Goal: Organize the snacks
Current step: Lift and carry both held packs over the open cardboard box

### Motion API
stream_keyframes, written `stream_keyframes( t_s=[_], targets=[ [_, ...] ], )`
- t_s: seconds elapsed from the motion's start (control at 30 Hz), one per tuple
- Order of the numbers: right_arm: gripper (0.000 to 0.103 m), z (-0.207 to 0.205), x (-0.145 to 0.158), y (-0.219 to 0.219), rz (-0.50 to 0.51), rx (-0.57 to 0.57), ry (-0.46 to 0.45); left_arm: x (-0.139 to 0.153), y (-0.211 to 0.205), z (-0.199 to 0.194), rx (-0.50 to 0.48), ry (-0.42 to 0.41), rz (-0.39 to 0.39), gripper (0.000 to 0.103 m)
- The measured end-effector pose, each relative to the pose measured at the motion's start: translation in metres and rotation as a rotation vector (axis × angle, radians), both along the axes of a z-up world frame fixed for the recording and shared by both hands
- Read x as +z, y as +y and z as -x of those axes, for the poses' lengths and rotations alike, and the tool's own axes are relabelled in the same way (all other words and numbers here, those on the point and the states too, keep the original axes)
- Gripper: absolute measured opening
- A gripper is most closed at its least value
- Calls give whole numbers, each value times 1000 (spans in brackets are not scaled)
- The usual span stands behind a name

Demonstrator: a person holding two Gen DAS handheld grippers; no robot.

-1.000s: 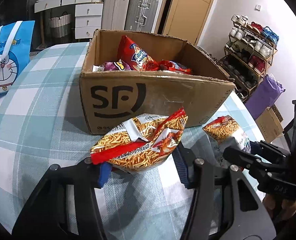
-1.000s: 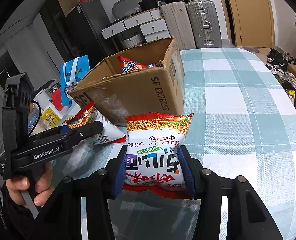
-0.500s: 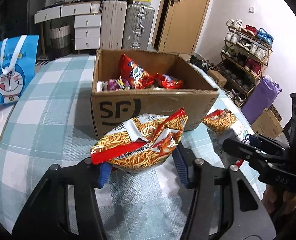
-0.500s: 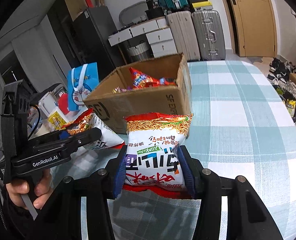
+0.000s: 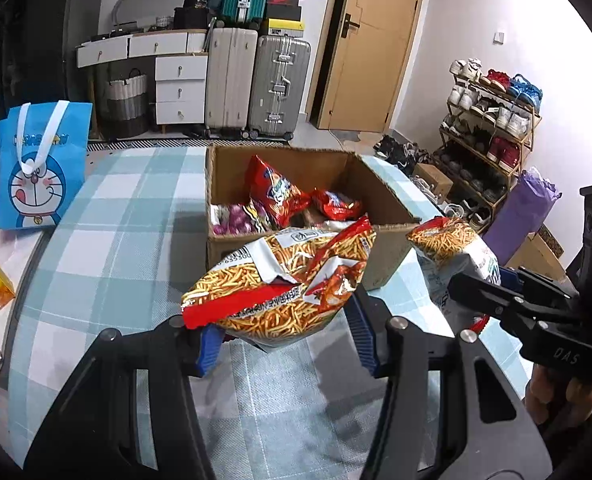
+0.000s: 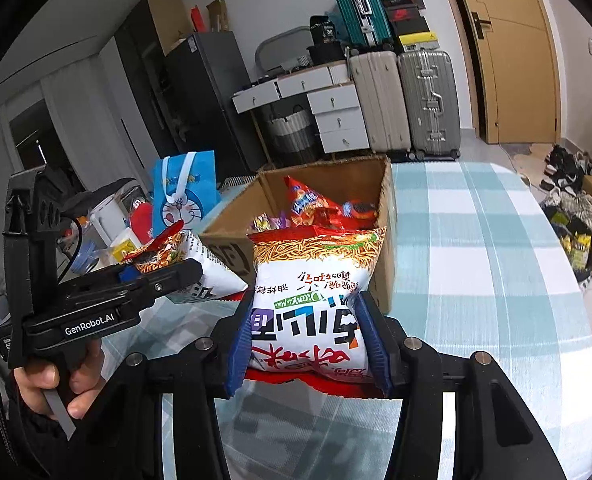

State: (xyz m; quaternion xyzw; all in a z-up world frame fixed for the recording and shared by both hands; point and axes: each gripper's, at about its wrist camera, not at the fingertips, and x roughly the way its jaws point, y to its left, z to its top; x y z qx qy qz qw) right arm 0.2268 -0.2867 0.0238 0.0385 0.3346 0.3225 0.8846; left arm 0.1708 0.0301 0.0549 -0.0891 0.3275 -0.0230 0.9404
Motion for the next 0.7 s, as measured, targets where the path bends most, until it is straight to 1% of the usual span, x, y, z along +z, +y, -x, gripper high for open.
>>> stream_keyframes(
  t_s=[0.33, 0.47, 0.7],
  targets=[
    [50, -7, 21, 5, -25, -12, -42, 29, 7, 1, 14, -54, -14, 51],
    [50, -14, 30, 6, -33, -21, -57, 37, 7, -8, 16, -69, -17, 51],
    [50, -31, 36, 13, -38, -15, -66, 52, 6, -32, 13, -90, -27, 51]
  ],
)
